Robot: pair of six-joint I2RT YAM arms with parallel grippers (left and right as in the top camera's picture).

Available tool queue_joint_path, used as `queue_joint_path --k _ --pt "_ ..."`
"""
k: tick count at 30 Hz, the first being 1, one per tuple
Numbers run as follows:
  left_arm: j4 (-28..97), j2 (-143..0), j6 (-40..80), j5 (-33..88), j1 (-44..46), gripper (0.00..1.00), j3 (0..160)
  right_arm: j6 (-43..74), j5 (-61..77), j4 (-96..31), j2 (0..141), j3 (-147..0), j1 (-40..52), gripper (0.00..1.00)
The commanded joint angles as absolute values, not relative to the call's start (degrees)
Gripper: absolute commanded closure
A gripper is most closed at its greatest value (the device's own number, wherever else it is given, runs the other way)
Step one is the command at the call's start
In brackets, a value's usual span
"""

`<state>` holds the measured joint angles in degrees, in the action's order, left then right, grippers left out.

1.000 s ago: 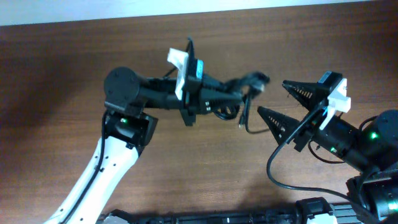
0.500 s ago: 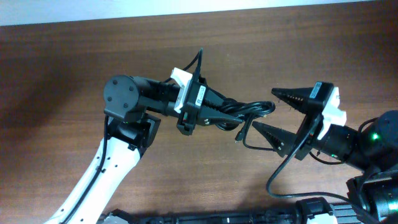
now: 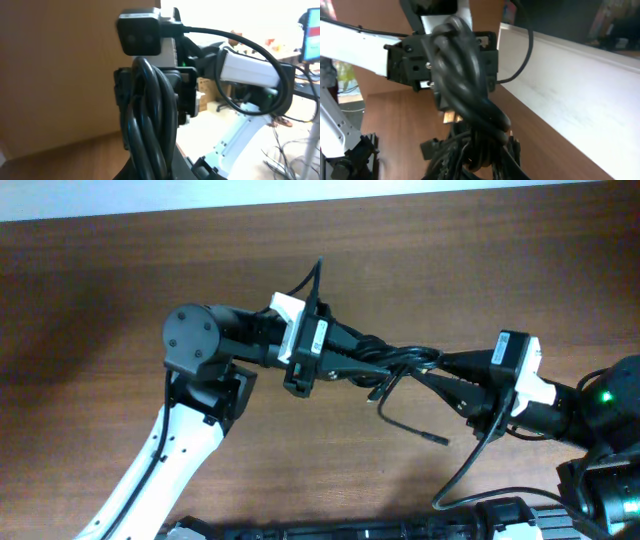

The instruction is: Untangle cables

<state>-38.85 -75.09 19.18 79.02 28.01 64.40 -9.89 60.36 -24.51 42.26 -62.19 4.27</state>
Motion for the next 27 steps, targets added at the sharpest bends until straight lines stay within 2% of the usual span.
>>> queue_joint_path --k 1,7,13,16,17,18,23,27 --pt "-35.46 -74.59 18.11 67.26 28.08 1.00 65.54 -10.50 69.89 -23.51 41.65 -62.39 4.45 0.82" --pt "-26.46 -74.59 18.13 54.24 28.08 1.00 65.52 -10.48 71.61 -23.55 41.65 -62.39 4.45 0.83" --pt "-25.82 -74.56 18.13 56.16 28.10 1.00 65.52 -10.50 71.44 -23.18 41.65 -62.39 4.45 0.80" --pt "-25.87 -74.56 18.13 58.57 28.14 1.00 65.52 -10.48 71.31 -22.28 41.67 -62.39 4.43 0.59" --pt "-25.82 -74.56 18.11 59.77 28.14 1.00 65.54 -10.48 71.31 -21.80 41.67 -62.39 4.43 0.49" --pt "-25.85 -74.56 18.11 60.51 28.14 1.00 65.52 -10.50 71.29 -21.56 41.67 -62.39 4.43 0.45" --pt "-25.85 -74.56 18.11 64.82 28.14 1.00 65.52 -10.22 69.63 -21.47 41.71 -62.39 4.45 0.38" --pt "-25.85 -74.56 18.09 65.78 28.73 1.00 65.52 -9.74 70.08 -19.35 41.71 -62.39 4.45 0.36"
